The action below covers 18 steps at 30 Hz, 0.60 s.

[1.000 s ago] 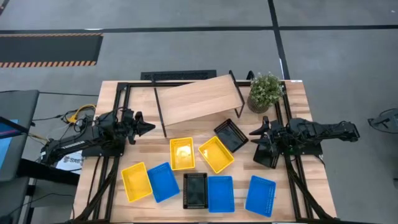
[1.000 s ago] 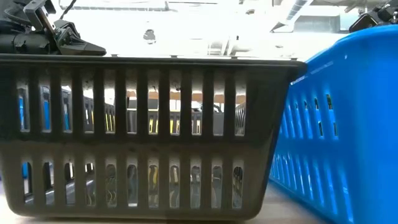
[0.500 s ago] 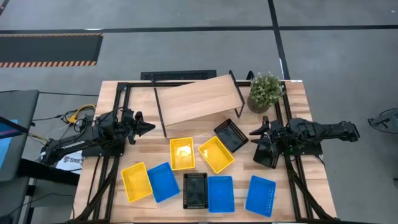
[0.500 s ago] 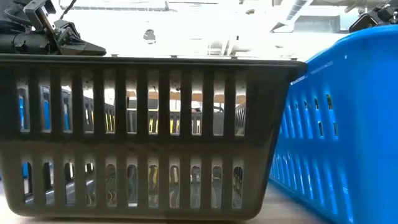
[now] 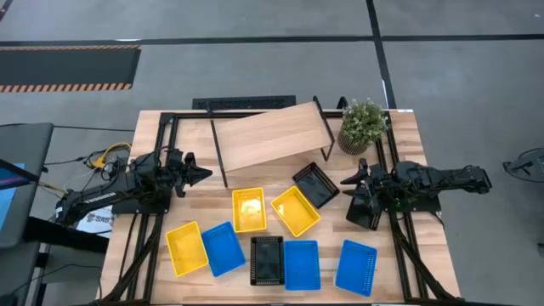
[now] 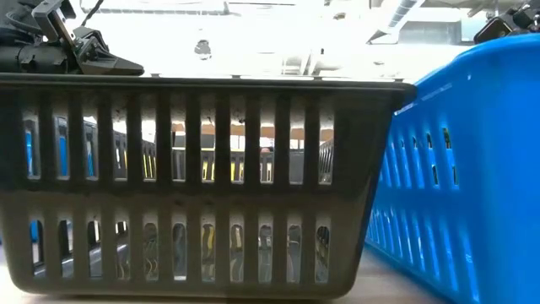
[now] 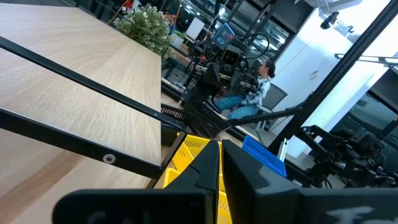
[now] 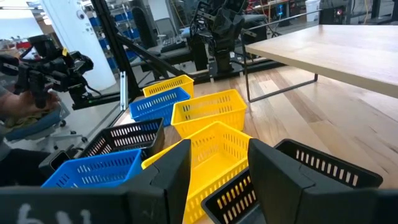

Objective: Stack baskets on shelf by color

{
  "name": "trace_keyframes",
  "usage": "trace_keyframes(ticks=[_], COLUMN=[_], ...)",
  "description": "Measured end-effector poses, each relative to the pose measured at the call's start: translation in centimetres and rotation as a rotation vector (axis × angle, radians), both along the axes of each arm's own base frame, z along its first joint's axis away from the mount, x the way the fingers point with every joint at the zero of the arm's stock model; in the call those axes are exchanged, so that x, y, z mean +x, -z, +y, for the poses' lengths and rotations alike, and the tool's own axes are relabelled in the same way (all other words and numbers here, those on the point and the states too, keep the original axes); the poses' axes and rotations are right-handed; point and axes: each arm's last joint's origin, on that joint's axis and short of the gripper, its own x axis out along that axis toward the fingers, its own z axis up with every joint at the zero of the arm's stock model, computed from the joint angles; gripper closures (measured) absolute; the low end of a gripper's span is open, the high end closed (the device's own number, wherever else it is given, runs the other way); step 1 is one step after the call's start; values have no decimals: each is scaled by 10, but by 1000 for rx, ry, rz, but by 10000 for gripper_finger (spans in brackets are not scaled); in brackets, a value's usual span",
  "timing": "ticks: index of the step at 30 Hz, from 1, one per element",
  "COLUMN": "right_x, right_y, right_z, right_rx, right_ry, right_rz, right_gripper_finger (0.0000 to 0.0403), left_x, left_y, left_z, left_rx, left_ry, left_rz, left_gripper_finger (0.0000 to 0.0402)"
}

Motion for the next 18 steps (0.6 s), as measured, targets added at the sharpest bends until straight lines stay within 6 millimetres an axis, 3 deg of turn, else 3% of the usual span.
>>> trace_keyframes(ticks=[4,10,18], right_x=[0,0,0], right_y=[0,1,-1], right_z=[0,0,0], right_rx=[-18,-241,-218], right_ry=[-1,-17,-13], right_rz=[0,1,-29], right_gripper_finger=[219,219,219], left_x=[0,0,0], left_y=[0,0,1], left_z=[0,0,3], left_rx=[0,0,-17], left_ry=[0,-4,-115], left_rz=[0,0,2], left_gripper_finger=[397,397,397])
